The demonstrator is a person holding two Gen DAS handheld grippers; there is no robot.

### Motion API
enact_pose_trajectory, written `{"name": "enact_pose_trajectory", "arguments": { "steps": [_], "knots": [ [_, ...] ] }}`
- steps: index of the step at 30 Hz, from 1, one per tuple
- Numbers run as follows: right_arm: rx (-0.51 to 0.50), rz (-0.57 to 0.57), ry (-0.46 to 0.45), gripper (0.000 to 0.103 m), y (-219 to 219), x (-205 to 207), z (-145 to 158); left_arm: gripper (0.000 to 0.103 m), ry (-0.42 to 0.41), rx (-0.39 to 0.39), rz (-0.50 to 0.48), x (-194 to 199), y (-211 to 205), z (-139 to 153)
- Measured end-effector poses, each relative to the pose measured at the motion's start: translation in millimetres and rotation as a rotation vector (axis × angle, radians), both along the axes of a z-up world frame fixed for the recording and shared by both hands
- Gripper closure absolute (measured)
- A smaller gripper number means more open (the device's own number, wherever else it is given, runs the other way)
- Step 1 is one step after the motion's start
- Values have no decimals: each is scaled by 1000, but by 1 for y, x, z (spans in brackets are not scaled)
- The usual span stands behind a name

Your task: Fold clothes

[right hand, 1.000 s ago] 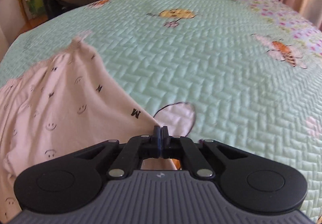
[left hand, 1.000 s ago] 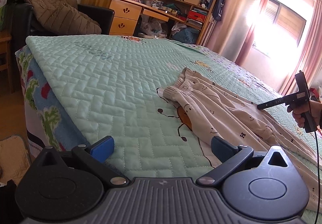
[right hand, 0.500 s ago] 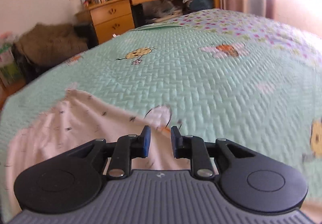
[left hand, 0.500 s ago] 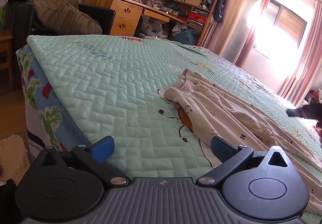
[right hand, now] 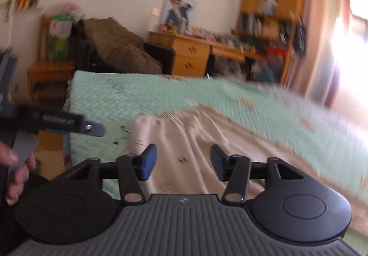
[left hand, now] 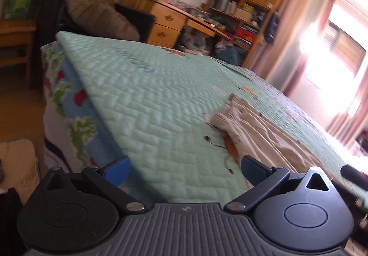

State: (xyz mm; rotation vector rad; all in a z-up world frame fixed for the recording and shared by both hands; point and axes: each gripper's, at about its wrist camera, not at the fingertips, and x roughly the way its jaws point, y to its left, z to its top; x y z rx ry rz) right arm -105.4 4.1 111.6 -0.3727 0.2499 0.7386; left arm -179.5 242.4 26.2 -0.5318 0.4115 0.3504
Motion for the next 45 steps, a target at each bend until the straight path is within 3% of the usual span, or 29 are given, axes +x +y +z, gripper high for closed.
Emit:
{"name": "enact_pose_trajectory", "arguments": {
  "steps": [7, 13, 14, 16, 17, 22, 27, 29, 31, 33, 35, 38, 41, 45],
  "knots": [
    [-186, 61, -125, 46, 82, -3, -16, 1, -18, -72, 105, -21, 28, -4],
    [-298, 22, -118, 48, 138, 14, -27, 1, -29, -111, 112, -30, 46, -7],
    [-309, 15, -105, 51, 144, 19, -29, 1, -31, -116, 112, -31, 48, -8],
    [-322, -3, -77, 101, 156, 29, -32, 1, -34, -127, 112, -32, 52, -10],
    [-297, -22, -58, 102, 158, 32, -32, 1, -35, -130, 112, -33, 54, -10],
    [-163, -11, -104, 102, 159, 17, 8, 1, -38, -154, 119, -33, 61, -14],
    [-171, 11, 44, 100, 156, 15, -11, 1, -40, -153, 111, -32, 60, -14],
    [-147, 14, 63, 87, 142, 7, -12, 1, -40, -157, 114, -33, 61, -14],
    [-100, 10, 59, 59, 125, -5, -7, 1, -37, -165, 116, -32, 62, -15],
    [-45, -22, 18, 48, 103, -14, 6, 1, -35, -162, 112, -31, 61, -15],
    [-12, -86, -17, 48, 73, -15, 18, 1, -33, -155, 106, -29, 59, -14],
    [-43, -222, -29, 47, 29, 12, 16, 1, -31, -150, 102, -28, 57, -14],
    [-64, -342, 85, 48, -16, 50, 8, 1, -27, -145, 98, -27, 55, -13],
    [1, -369, 222, 62, -50, 74, -1, 1, -19, -132, 91, -24, 51, -12]
  ]
}}
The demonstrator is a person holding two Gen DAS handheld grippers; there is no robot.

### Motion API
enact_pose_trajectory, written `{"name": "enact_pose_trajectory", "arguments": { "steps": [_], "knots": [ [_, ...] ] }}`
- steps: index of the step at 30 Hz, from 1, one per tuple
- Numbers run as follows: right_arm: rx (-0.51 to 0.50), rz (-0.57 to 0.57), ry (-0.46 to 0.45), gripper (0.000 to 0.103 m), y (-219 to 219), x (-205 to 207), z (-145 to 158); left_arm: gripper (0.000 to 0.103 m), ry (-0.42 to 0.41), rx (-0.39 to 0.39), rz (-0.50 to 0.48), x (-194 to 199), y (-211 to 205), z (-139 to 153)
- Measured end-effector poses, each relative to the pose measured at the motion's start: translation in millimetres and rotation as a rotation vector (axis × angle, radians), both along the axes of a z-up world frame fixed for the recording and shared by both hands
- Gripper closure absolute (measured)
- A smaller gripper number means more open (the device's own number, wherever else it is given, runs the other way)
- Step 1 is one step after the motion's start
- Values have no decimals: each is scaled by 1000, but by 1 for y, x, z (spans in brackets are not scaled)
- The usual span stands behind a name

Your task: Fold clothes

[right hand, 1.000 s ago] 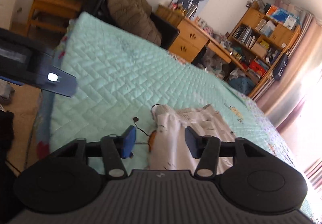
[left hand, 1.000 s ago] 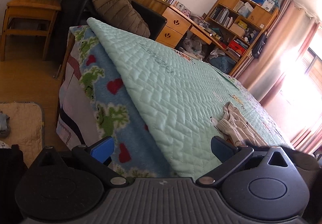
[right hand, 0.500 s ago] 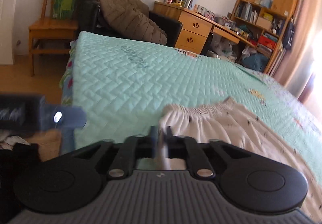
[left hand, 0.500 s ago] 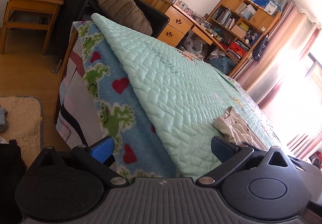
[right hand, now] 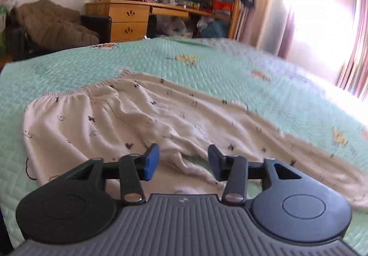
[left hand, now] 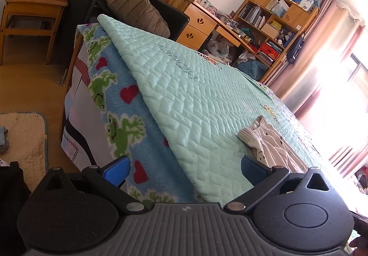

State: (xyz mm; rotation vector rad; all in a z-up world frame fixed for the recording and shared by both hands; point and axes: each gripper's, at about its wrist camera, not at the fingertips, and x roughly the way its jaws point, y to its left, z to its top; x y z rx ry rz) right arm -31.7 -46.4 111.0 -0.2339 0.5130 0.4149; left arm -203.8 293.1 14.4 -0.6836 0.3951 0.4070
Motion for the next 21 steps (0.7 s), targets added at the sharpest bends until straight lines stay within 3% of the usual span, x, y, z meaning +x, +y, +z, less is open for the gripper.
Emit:
{"name": "enact_pose_trajectory", "arguments": {
  "steps": [3, 6, 8, 10, 16, 21],
  "knots": [
    [24, 14, 27, 70, 0, 2, -10, 1, 8, 8, -5, 2, -2, 0],
    [-35, -43, 38, 73, 1, 26, -22, 1, 13, 11, -8, 3, -2, 1],
    [27, -160, 78, 72, -15, 50, -31, 1, 14, 12, -8, 2, -2, 1],
    [91, -193, 84, 71, -24, 50, -29, 1, 16, 10, -5, 3, -2, 0],
    [170, -158, 50, 69, -28, 18, -16, 1, 19, 15, -20, 5, -4, 0],
    [179, -164, 159, 69, -43, 39, -26, 1, 18, -3, -13, 4, -1, 0]
  ]
}}
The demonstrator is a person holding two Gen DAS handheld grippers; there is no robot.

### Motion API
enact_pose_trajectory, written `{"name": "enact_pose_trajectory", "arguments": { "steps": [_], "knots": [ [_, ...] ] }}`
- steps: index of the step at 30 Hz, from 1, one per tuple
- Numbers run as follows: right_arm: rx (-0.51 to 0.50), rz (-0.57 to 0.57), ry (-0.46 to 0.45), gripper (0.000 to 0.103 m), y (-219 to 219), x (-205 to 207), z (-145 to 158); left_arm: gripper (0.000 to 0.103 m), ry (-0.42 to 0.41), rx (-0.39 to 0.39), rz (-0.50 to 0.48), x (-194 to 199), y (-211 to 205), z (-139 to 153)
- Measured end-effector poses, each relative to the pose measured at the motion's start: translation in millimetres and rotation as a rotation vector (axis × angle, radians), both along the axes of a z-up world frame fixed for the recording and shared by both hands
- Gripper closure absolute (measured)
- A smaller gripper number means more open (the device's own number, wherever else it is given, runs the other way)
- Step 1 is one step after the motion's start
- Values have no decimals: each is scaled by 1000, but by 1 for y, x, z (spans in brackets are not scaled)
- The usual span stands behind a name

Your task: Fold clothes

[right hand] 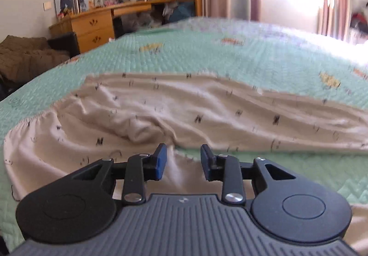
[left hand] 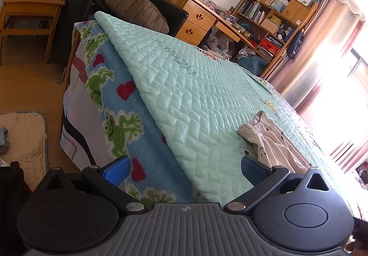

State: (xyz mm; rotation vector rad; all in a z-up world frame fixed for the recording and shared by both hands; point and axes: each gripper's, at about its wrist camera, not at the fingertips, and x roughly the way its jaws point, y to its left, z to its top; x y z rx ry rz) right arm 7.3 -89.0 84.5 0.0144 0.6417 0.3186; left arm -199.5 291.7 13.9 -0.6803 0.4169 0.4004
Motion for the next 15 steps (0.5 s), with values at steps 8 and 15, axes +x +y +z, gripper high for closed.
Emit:
{"name": "enact_pose_trajectory", "arguments": {
  "steps": [8, 15],
  "knots": [
    [-45, 113, 59, 72, 14, 2, -5, 1, 3, -2, 0, 0, 0, 0],
    [-26, 149, 71, 94, 7, -18, -1, 1, 8, 9, -15, 3, -3, 1]
  ]
}}
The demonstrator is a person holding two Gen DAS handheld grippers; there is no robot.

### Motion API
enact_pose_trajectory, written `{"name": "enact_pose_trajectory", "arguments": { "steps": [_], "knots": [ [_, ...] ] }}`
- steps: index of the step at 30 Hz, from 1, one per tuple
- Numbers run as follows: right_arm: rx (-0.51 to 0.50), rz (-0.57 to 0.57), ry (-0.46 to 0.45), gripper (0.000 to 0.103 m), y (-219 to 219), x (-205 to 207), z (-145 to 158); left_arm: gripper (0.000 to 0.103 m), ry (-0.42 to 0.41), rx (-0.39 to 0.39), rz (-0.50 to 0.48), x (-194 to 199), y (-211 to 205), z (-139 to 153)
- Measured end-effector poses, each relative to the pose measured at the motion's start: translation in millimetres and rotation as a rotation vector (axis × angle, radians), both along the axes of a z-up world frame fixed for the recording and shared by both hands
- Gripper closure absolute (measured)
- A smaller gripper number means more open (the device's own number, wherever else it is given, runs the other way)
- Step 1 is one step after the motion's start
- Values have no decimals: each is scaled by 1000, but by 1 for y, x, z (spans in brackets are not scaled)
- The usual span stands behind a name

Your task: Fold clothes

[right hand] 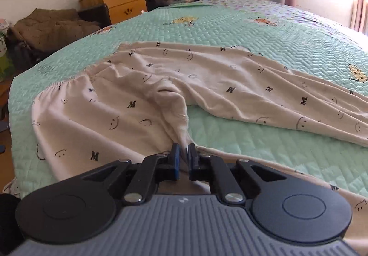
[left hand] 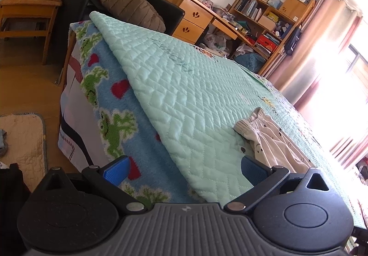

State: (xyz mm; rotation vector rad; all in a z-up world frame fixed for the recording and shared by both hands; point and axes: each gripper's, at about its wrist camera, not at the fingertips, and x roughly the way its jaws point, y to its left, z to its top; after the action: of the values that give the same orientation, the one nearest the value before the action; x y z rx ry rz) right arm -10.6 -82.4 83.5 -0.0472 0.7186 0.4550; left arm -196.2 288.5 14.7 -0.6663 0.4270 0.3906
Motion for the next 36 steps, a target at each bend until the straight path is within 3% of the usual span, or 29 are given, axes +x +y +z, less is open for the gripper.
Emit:
{"name": "enact_pose_trajectory", "arguments": {
  "steps": [2, 4, 6, 10, 14, 16, 18, 23, 25, 28, 29, 30, 31, 33, 36],
  "knots": [
    [26, -42, -23, 85, -6, 4, 4, 1, 2, -2, 4, 0, 1, 0],
    [72, -91, -45, 52, -17, 5, 8, 1, 5, -9, 8, 0, 3, -1],
    [118, -198, -74, 40, -41, 3, 12, 1, 7, -9, 7, 0, 3, -1],
    [215, -424, -124, 40, -93, 1, 18, 1, 10, 4, -2, 2, 0, -1],
    [462, -760, -53, 40, -195, -4, 3, 1, 15, 7, -1, 3, -1, 0],
    [596, -915, -53, 40, -246, -13, -3, 1, 19, 11, -2, 4, -2, 0],
    [666, -1020, -77, 40, -293, -19, -9, 1, 26, 18, -3, 6, -4, 1],
    [740, -1094, 1, 40, -375, -2, -32, 1, 37, 43, -13, 11, -12, 3],
    [806, -1074, 14, 40, -388, 10, -43, 1, 43, 62, -19, 13, -18, 5],
    [793, -1039, 10, 40, -391, 37, -48, 1, 57, 88, -28, 17, -25, 7],
    [783, -1034, 8, 41, -392, 46, -49, 1, 62, 95, -29, 18, -26, 8],
    [769, -1033, 13, 51, -391, 52, -50, 1, 66, 99, -29, 19, -28, 9],
    [745, -1045, 32, 97, -391, 56, -51, 1, 70, 101, -30, 21, -29, 9],
    [700, -1066, 60, 100, -390, 61, -51, 1, 72, 103, -32, 22, -32, 10],
    [645, -1081, 14, 100, -387, 37, -43, 1, 72, 119, -50, 23, -37, 11]
  ]
}}
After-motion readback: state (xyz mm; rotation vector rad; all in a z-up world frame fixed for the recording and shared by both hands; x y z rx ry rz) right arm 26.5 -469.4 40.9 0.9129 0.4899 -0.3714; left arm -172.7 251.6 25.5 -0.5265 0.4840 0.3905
